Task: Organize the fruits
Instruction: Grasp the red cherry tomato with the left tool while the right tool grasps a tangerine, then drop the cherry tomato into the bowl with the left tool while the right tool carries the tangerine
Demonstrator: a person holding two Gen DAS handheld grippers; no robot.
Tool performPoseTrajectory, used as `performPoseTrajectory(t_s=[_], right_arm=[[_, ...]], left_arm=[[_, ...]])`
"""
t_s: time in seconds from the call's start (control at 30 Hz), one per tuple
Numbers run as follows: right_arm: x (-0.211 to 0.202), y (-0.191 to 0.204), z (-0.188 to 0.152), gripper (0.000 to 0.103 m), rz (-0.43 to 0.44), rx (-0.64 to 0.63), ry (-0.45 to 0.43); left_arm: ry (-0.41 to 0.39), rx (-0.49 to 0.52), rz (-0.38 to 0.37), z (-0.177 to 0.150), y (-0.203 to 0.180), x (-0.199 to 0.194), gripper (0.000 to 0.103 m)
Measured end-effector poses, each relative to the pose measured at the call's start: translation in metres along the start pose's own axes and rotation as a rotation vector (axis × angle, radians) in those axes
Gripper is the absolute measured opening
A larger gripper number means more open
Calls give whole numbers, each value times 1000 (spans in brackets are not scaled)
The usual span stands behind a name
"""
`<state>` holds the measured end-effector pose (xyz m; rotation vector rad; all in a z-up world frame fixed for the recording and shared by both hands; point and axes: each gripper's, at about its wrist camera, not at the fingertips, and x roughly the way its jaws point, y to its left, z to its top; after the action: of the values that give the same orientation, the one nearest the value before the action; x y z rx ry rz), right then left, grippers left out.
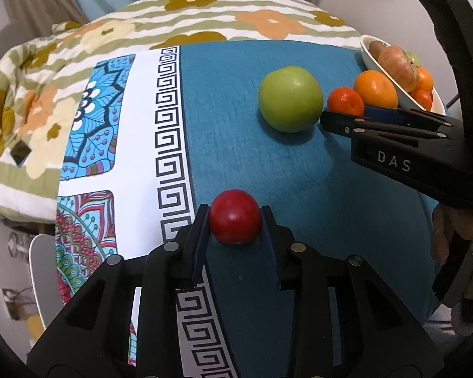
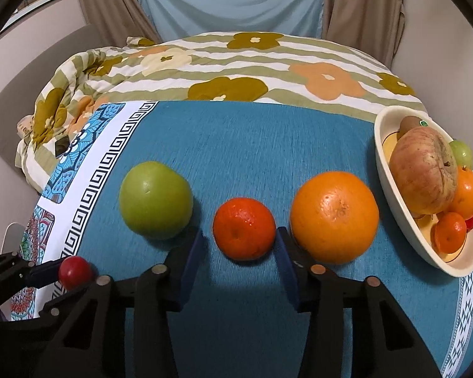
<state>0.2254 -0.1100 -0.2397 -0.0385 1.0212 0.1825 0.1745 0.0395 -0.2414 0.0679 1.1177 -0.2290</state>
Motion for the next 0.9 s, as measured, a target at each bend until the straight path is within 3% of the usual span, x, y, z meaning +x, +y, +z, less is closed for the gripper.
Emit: performPoseTrajectory(t_s=[0.07, 0.47, 0.9], right_arm=[[1, 0, 1, 36, -10, -1, -1], [-14, -3, 3, 35, 20, -5, -16], [-76, -26, 13, 35, 73, -19, -81]], left_arm=[[-1, -4, 1, 0, 1, -1, 36], [-32, -29, 30, 9, 5, -18, 36], [-111, 0, 37, 43, -27, -60, 36]])
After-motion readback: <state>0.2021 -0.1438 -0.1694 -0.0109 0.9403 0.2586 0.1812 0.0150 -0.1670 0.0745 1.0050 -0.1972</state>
